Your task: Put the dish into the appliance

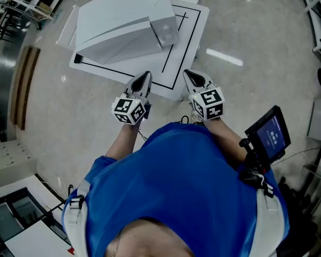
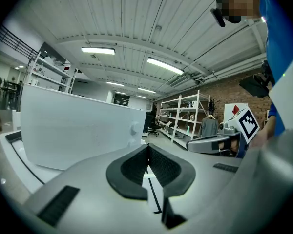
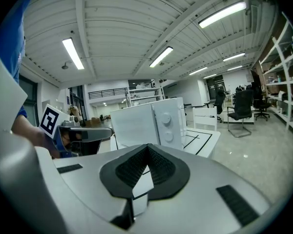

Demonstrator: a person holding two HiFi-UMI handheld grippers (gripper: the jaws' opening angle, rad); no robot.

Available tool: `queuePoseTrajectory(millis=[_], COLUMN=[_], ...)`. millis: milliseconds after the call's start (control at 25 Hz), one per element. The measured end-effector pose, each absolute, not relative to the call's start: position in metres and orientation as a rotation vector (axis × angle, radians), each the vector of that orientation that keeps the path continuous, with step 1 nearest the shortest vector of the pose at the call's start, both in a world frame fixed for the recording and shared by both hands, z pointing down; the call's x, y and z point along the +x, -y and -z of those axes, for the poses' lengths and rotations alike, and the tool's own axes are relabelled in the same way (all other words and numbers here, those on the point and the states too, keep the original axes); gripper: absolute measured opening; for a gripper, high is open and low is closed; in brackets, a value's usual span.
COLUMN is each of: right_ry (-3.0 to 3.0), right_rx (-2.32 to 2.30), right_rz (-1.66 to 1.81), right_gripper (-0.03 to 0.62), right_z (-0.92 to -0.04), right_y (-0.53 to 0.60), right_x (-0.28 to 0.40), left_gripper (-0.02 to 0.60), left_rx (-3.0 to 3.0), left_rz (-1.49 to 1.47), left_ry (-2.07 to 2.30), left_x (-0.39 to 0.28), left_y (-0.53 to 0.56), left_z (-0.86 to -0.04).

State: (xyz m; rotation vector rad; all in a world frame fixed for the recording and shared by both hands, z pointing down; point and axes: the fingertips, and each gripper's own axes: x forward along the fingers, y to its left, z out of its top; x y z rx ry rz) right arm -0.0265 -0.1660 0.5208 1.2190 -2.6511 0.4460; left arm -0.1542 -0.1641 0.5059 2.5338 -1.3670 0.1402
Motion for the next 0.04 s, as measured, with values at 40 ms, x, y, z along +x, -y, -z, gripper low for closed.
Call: queuePoseTrajectory(millis=[40], right_ry=[2.652], right_rx=[1.215], right_rz=[-0.445], right_gripper=[0.003], right_z=[-0.523], right_y=[0.1663], right_x=[-0.0251], left_gripper=[0.006], left_rx=[2.533], left_rz=[-0.143], left_ry=[1.368], left_x=[-0.1532], left_y=[0.1643], left_z=[-0.5076])
